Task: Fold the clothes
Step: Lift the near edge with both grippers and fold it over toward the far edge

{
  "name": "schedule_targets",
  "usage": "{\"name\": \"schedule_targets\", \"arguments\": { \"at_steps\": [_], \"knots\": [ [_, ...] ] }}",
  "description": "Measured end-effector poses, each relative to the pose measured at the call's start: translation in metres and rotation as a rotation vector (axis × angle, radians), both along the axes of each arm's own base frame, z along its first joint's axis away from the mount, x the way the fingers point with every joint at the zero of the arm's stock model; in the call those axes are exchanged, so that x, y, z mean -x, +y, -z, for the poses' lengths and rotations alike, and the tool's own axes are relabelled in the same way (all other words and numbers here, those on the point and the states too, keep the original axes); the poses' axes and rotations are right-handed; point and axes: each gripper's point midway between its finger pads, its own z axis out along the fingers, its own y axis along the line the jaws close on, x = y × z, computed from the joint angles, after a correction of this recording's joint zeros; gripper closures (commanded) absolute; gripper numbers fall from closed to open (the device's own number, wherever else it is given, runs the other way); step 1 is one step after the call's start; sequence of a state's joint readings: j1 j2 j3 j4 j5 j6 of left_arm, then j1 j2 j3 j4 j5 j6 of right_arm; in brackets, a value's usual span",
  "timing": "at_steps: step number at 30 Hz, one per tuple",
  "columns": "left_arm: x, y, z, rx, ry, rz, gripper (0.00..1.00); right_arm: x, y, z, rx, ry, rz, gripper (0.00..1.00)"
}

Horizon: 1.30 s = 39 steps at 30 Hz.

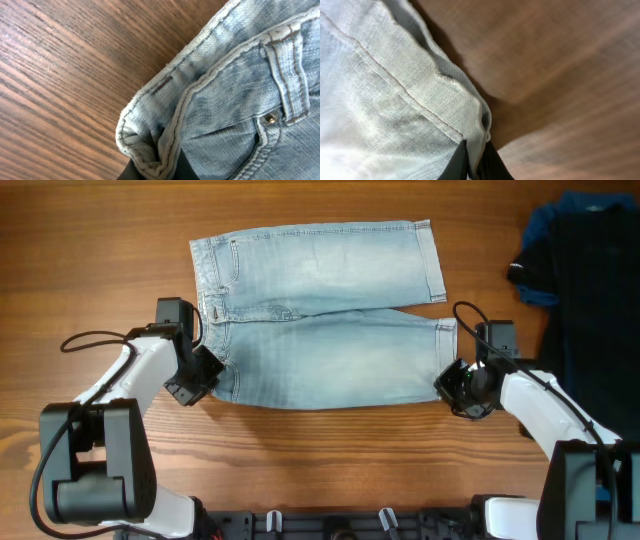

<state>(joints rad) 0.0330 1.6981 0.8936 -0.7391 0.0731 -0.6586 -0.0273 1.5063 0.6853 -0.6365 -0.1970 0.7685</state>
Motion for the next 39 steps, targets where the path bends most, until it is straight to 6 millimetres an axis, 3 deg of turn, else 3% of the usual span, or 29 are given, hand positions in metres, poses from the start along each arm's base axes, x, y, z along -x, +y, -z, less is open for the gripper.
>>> {"name": "schedule_targets", "arguments": {
  "at_steps": [3, 7, 15, 21, 25, 27, 31, 34, 36, 39],
  "knots": [
    [0.013, 0.0, -0.004, 0.001, 0.045, 0.022, 0.96, 0.003, -0.002, -0.019, 0.015, 0.053, -0.063, 0.96],
    [0.021, -0.002, -0.037, -0.002, -0.009, 0.039, 0.96, -0.02, -0.004, -0.055, 0.033, 0.002, -0.136, 0.96],
    [0.04, -0.022, -0.1, -0.01, -0.175, 0.129, 0.96, -0.022, -0.014, -0.091, 0.097, 0.021, -0.223, 0.96],
    [0.069, -0.023, -0.113, -0.008, -0.145, 0.14, 0.96, -0.054, -0.016, -0.146, 0.132, -0.127, -0.27, 0.96],
    [0.069, -0.024, -0.114, -0.001, -0.145, 0.141, 0.96, -0.076, -0.013, -0.172, 0.147, -0.229, -0.286, 0.96],
    [0.062, -0.024, -0.122, 0.0, -0.173, 0.137, 0.96, -0.086, -0.013, -0.176, 0.154, -0.272, -0.284, 0.96],
    [0.033, -0.026, -0.158, -0.004, -0.305, 0.135, 0.96, -0.104, -0.011, -0.182, 0.149, -0.341, -0.283, 0.96],
    [0.008, -0.024, -0.184, -0.024, -0.424, 0.126, 0.96, -0.114, -0.008, -0.173, 0.129, -0.32, -0.288, 0.96],
    [-0.004, -0.022, -0.19, -0.037, -0.474, 0.112, 0.96, -0.124, -0.007, -0.169, 0.119, -0.291, -0.294, 0.96],
    [-0.026, -0.017, -0.195, -0.053, -0.542, 0.087, 0.96, -0.146, -0.006, -0.184, 0.117, -0.307, -0.306, 0.96]
  ]
}}
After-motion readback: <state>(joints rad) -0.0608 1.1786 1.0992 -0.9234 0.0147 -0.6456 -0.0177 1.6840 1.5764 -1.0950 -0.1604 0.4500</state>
